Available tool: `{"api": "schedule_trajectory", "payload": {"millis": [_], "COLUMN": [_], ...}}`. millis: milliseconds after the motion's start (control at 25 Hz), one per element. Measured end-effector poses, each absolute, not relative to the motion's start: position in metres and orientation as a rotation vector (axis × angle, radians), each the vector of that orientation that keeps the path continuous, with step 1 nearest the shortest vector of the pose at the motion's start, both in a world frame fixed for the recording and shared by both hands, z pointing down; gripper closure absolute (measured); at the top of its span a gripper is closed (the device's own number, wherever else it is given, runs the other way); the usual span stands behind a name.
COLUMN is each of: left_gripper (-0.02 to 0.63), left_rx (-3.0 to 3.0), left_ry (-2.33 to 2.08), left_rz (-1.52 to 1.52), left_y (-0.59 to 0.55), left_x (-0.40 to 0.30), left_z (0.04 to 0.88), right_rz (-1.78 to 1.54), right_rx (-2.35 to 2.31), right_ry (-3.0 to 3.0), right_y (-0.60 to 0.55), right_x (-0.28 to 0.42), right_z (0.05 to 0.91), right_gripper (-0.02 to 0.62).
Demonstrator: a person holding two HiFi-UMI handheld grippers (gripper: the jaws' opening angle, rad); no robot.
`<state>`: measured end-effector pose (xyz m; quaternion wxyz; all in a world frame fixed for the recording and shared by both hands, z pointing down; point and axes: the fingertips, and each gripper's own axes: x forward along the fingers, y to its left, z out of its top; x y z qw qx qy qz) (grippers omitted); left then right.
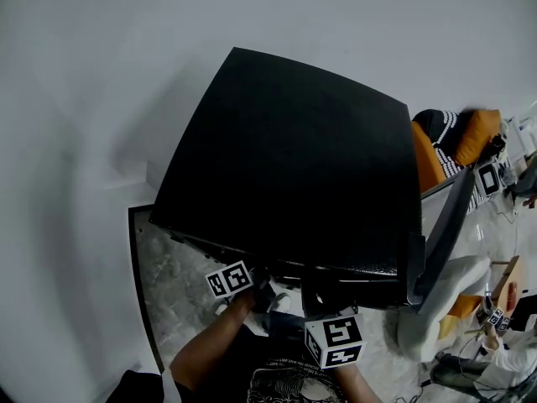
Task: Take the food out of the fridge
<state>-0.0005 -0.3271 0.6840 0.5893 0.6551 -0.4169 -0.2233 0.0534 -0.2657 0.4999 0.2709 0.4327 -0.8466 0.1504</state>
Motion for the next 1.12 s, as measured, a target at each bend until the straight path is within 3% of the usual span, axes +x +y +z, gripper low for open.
{"api": "schedule_trajectory", "payload": {"millis": [240, 1120], "left_gripper": [0.558, 0.584], "left_rx": [1.432, 1.376], "left_ry": [-0.964, -0.849], "left_rz": [-0.552, -0.606], "left_y": [-0.335, -0.315], "left_x": [-0.002, -0.017], "left_z": [0.689, 0.674], "right_rz": [0.408, 0.446], "right_rx": [1.173, 1.267], "right_ry": [-2.272, -2.254], "right_y": [-0.266, -0.256], "right_x": [0.057, 0.049], "right_z": [0.502, 0.493], "right_gripper": [0.572, 0.572]}}
